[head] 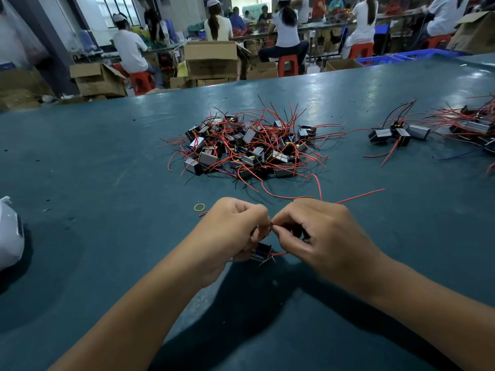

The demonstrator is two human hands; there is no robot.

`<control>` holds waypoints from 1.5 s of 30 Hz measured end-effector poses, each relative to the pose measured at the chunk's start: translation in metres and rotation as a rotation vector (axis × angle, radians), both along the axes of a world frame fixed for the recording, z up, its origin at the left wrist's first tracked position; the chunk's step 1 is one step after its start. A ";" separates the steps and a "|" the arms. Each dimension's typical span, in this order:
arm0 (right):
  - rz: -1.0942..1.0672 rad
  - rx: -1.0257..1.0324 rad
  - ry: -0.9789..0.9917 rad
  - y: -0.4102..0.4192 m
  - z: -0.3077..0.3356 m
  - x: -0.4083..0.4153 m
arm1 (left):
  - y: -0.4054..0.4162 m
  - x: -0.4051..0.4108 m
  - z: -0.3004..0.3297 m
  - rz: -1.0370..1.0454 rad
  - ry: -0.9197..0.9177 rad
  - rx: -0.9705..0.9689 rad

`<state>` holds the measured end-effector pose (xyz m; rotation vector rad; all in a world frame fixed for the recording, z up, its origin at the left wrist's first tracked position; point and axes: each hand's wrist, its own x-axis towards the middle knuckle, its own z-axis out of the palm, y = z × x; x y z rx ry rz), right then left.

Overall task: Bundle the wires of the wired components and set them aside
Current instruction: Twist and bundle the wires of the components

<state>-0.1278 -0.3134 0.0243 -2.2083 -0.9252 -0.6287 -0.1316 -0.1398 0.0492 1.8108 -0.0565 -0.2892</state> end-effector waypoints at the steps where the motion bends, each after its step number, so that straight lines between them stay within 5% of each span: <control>1: 0.006 0.000 -0.002 0.000 0.000 0.001 | 0.001 0.000 0.000 -0.005 0.015 -0.016; 8: 0.035 0.108 0.110 -0.006 -0.002 0.005 | 0.029 0.008 0.001 -0.198 -0.812 0.407; 22: 0.099 0.135 0.168 -0.008 -0.002 0.005 | 0.027 0.010 0.002 -0.290 -1.209 0.667; 38: 0.031 0.208 0.214 -0.003 -0.001 0.000 | 0.014 -0.003 -0.002 -0.126 -0.673 0.475; 45: 0.021 0.067 0.035 -0.002 0.000 -0.002 | 0.007 -0.006 0.000 -0.034 0.026 -0.097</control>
